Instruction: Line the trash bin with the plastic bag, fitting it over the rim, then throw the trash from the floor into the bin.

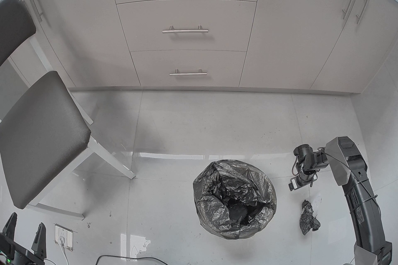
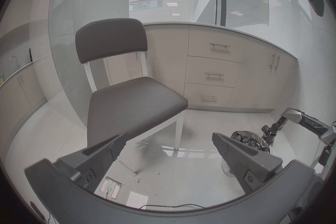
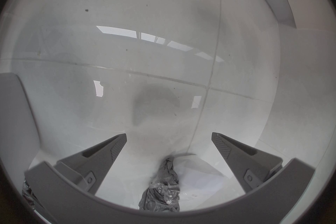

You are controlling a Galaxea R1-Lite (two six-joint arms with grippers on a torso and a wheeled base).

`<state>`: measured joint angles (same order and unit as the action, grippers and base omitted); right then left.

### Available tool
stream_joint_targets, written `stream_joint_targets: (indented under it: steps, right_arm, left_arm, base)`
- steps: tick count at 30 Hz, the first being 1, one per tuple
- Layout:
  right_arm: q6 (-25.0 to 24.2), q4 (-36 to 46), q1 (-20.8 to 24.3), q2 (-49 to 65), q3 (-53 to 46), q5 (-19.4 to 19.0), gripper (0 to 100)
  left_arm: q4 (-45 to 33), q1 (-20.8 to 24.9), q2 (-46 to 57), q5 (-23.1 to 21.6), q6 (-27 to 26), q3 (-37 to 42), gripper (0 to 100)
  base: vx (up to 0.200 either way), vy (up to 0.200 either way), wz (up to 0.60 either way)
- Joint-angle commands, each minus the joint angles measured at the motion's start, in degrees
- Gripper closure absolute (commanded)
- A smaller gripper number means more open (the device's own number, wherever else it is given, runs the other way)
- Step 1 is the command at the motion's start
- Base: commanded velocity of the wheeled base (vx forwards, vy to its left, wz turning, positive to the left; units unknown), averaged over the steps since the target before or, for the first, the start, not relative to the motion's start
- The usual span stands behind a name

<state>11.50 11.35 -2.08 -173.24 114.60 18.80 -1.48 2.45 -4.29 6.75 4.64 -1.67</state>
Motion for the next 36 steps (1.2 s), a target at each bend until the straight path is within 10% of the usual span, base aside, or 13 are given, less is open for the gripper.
stream_joint_targets:
  steps: [1, 36]
  right_arm:
    - [0.28, 4.21, -0.02, 4.49, -0.01, 0.01, 0]
    - [-0.42, 7.37, -5.39, -4.38, -0.01, 3.53, 0]
  left_arm:
    - [-0.02, 0.01, -0.10, 0.01, 0.01, 0.00, 0]
    - [-0.02, -0.08, -0.10, 0.01, 0.01, 0.00, 0]
  base:
    - [0.000, 0.000, 0.00]
    - [0.000, 0.000, 0.00]
